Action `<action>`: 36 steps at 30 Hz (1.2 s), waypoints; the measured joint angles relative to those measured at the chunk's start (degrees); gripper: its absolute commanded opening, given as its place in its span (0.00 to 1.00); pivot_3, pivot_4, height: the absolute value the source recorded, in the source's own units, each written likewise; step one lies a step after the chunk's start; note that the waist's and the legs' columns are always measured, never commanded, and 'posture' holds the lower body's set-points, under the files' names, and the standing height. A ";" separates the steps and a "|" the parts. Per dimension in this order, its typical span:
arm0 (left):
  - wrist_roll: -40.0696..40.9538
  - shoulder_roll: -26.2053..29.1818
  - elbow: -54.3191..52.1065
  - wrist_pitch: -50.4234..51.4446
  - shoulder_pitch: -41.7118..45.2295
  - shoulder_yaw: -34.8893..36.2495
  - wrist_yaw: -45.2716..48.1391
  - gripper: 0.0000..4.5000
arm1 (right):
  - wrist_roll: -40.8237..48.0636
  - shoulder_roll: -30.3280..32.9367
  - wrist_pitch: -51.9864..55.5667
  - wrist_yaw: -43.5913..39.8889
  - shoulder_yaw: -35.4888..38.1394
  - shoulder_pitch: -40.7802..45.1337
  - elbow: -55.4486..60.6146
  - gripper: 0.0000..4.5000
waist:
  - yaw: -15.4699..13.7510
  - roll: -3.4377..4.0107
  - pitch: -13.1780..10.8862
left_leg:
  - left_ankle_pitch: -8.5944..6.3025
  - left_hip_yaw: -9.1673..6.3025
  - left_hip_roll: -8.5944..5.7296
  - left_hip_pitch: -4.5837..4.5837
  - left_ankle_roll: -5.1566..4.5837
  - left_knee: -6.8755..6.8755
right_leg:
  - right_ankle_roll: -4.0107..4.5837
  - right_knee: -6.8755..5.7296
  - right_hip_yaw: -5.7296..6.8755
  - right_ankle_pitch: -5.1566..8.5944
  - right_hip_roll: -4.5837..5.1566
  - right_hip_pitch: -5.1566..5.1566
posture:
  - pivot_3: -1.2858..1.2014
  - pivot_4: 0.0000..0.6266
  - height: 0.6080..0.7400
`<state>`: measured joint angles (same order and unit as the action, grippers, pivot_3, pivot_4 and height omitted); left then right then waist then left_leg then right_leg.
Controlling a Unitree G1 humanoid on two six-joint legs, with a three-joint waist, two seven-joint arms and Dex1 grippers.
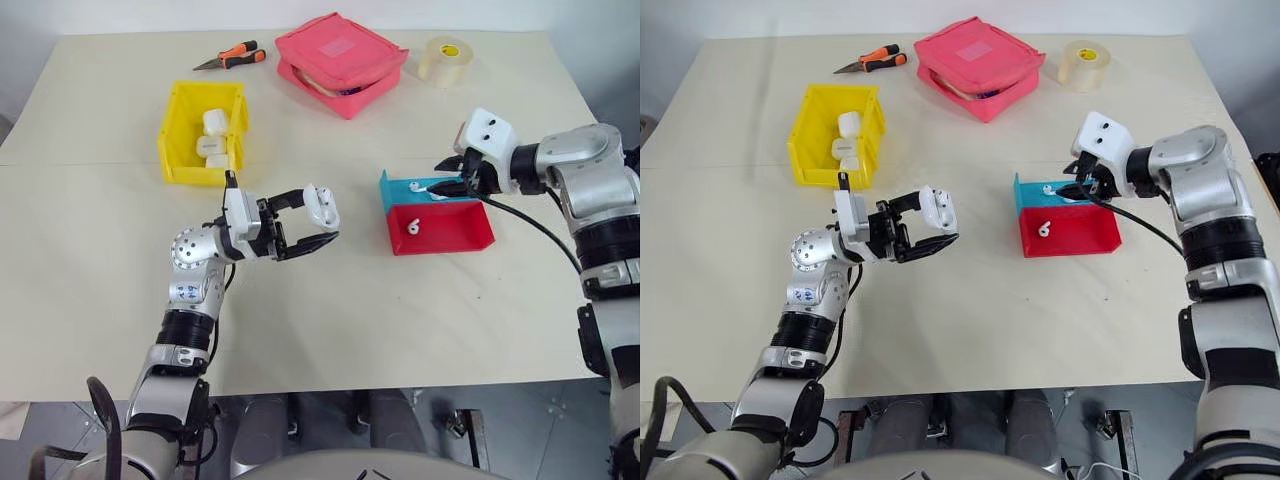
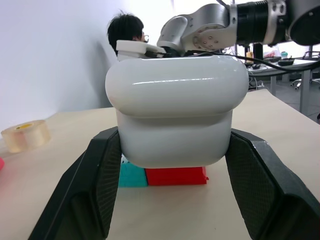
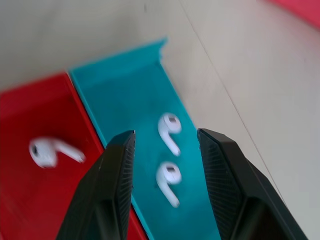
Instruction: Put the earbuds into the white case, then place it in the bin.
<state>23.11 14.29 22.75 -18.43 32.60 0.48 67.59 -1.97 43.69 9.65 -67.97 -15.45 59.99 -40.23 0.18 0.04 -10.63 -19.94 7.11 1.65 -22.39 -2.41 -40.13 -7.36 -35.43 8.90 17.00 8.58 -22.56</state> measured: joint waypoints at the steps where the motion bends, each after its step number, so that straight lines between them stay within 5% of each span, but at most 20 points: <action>1: -0.01 -0.01 -0.26 0.03 -0.11 -0.04 -0.08 0.61 | -0.43 0.13 -0.70 -0.56 0.00 0.46 -0.90 0.46 | 0.00 0.00 0.00 | 0.00 0.00 0.00 -0.01 0.00 0.00 | 0.00 0.00 0.00 0.00 0.00 0.00 | 0.52 0.24 1.00; 10: -0.07 -0.40 -2.06 0.17 -0.83 -1.10 -0.56 0.61 | 2.30 6.17 -3.86 -5.72 5.58 -3.48 1.39 0.46 | -0.26 0.02 -0.01 | 0.03 -0.07 0.00 -0.02 0.05 0.00 | 0.00 0.01 0.06 0.00 0.00 0.00 | 0.52 0.24 1.00; 18: 0.03 -0.47 -1.35 0.18 -0.46 -0.94 -0.50 0.61 | 15.01 18.25 4.21 -7.44 27.89 -32.15 21.67 0.46 | -1.55 0.03 -0.01 | 0.03 -0.10 -0.02 -0.05 0.04 0.00 | 0.00 0.10 0.12 0.00 0.00 0.06 | 0.52 0.24 1.00; 24: 0.10 -1.27 0.88 0.00 1.02 -0.98 0.13 0.61 | 20.67 19.11 9.35 -6.78 39.18 -45.85 32.48 0.46 | -1.18 0.04 0.00 | 0.12 -0.03 0.04 0.13 0.05 -0.05 | 0.06 0.03 0.03 -0.06 0.00 0.14 | 0.52 0.24 1.00; 29: 0.10 -2.19 2.52 -0.62 2.19 -0.93 0.62 0.61 | 21.67 18.31 9.72 -4.06 36.91 -41.19 33.24 0.46 | -0.76 0.05 0.01 | 0.13 -0.05 0.04 0.13 0.07 -0.04 | 0.07 0.01 0.03 -0.07 0.00 0.12 | 0.52 0.24 1.00; 36: 0.08 -2.66 2.46 -1.52 2.53 -0.97 0.70 0.61 | 17.38 9.59 7.69 -1.91 21.82 -22.76 23.83 0.46 | -0.09 0.06 0.01 | 0.15 -0.06 0.02 0.06 0.08 0.00 | 0.07 0.02 0.06 -0.07 0.00 0.07 | 0.52 0.24 1.00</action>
<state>23.19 11.63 25.21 -19.95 35.12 -0.49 68.29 15.42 53.27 17.34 -69.88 6.37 37.23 -16.40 0.10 0.10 -10.63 -19.80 7.05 1.66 -22.33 -2.33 -40.12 -7.28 -35.41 8.96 16.93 8.58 -22.48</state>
